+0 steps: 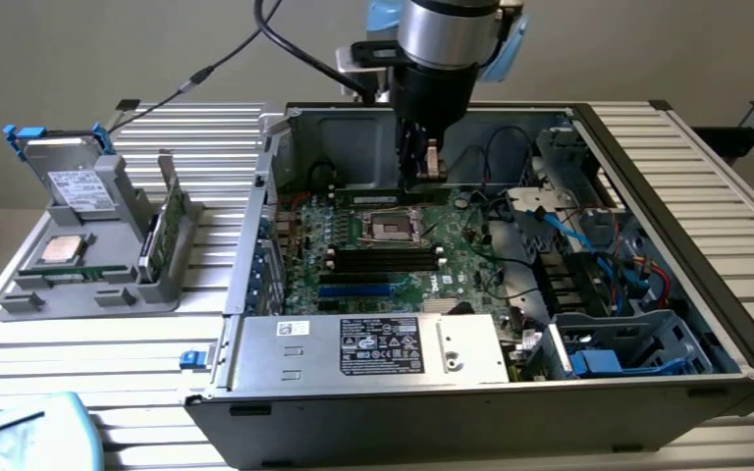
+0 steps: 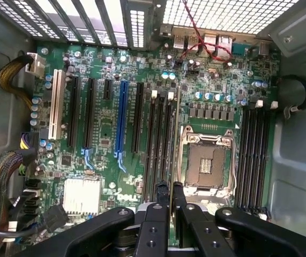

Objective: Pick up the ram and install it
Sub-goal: 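Pick up the ram and move it above insertion slot, then insert the ram into the slot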

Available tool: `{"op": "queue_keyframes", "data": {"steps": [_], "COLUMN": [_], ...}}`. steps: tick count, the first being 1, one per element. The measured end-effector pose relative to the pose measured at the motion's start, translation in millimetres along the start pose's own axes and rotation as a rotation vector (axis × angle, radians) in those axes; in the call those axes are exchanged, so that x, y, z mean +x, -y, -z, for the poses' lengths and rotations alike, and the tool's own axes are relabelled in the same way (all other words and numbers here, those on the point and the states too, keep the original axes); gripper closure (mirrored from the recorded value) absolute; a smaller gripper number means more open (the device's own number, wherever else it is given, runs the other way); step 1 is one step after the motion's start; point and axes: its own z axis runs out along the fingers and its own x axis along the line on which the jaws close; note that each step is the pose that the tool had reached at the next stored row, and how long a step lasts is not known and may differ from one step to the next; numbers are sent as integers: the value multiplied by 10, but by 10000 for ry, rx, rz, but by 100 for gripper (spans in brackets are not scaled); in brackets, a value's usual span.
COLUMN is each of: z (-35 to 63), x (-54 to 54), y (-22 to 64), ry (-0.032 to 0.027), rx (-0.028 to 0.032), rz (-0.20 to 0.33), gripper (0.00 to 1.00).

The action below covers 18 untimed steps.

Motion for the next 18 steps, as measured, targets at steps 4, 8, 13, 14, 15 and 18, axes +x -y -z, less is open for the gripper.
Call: {"op": "queue_keyframes", "data": {"steps": [4,8,13,14,15,18], "z": [-1,-1,-1,-1,-1,-3], "x": [-27,-29,-29,-29,-29,-31], "y": [14,16,16,16,16,17], "ry": [-15,-14,-11,-11,-11,-8], "rx": [-15,-37,-64,-66,-67,-65], "rz": [-14,-14,-16,-16,-16,-16], "gripper": [86,86,86,86,86,86]}}
